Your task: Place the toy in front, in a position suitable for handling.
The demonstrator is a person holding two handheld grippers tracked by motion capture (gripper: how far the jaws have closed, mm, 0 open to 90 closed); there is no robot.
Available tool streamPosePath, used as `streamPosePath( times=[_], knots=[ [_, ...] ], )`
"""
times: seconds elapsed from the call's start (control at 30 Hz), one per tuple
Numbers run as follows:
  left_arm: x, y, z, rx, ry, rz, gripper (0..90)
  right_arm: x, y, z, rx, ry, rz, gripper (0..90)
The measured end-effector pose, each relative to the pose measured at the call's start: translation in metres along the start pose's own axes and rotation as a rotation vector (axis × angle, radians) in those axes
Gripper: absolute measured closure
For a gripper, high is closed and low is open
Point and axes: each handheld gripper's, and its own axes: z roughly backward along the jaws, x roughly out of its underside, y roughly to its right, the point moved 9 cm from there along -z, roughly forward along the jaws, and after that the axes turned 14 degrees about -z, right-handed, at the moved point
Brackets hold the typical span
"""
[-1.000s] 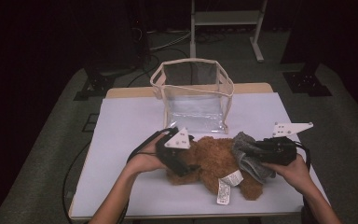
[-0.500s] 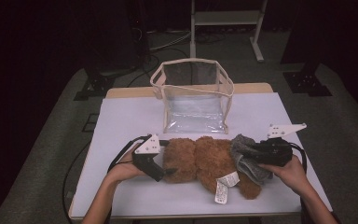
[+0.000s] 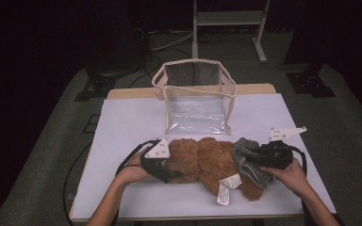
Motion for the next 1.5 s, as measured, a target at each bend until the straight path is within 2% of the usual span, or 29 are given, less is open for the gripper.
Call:
streamPosePath(
  times=[0.13,0.27,0.3,0.33,0.47,0.53,0.63,0.8,0.97,1.13,1.23,1.27,1.33,1.4,1.47,1.5],
  knots=[
    [-0.014,0.002,-0.007,-0.001,0.019,-0.016,27.3,-0.001,0.003,0.010,-0.062,0.024,-0.047,72.1],
    [-0.029,0.002,-0.024,0.008,0.032,-0.041,30.1,-0.003,0.006,0.025,-0.070,0.049,-0.061,72.4],
    [-0.029,0.002,-0.024,0.008,0.032,-0.041,30.3,-0.003,0.006,0.025,-0.070,0.049,-0.061,72.4],
    [-0.038,0.003,-0.035,0.016,0.044,-0.046,30.8,-0.005,0.007,0.033,-0.056,0.053,-0.061,72.5],
    [-0.053,0.005,-0.053,0.030,0.054,-0.068,31.3,-0.005,0.015,0.049,0.014,0.033,-0.047,72.5],
    [-0.057,0.005,-0.058,0.031,0.044,-0.067,31.7,-0.005,0.019,0.058,0.049,0.026,-0.046,72.4],
    [-0.059,0.004,-0.056,0.021,0.015,-0.068,32.0,-0.003,0.024,0.063,0.075,0.020,-0.044,72.6],
    [-0.058,0.002,-0.043,0.007,-0.017,-0.067,33.1,-0.002,0.022,0.054,0.056,0.031,-0.043,72.6],
    [-0.057,-0.001,-0.025,-0.002,-0.048,-0.075,33.1,-0.001,0.018,0.038,0.023,0.036,-0.046,72.8],
    [-0.045,0.002,-0.008,0.002,-0.098,-0.080,33.0,-0.001,0.009,0.017,-0.011,0.040,-0.039,73.4],
    [-0.032,0.005,-0.004,-0.001,-0.102,-0.050,31.1,0.000,0.005,0.008,-0.024,0.032,-0.027,73.8],
    [-0.031,0.005,-0.004,-0.007,-0.079,-0.030,30.3,-0.002,0.004,0.009,-0.013,0.022,-0.014,73.9],
    [-0.029,0.004,-0.004,-0.019,-0.058,-0.020,28.6,-0.013,-0.001,0.013,0.026,0.016,0.025,74.0],
    [-0.029,0.004,-0.005,-0.023,-0.042,-0.018,27.1,-0.027,-0.010,0.013,0.023,0.012,0.058,74.1],
    [-0.029,0.005,-0.005,-0.026,-0.031,-0.020,26.2,-0.038,-0.017,0.006,0.044,-0.013,0.104,74.0],
    [-0.028,0.004,-0.005,-0.027,-0.031,-0.022,25.1,-0.043,-0.020,0.000,0.039,-0.021,0.118,74.0]
  ],
)
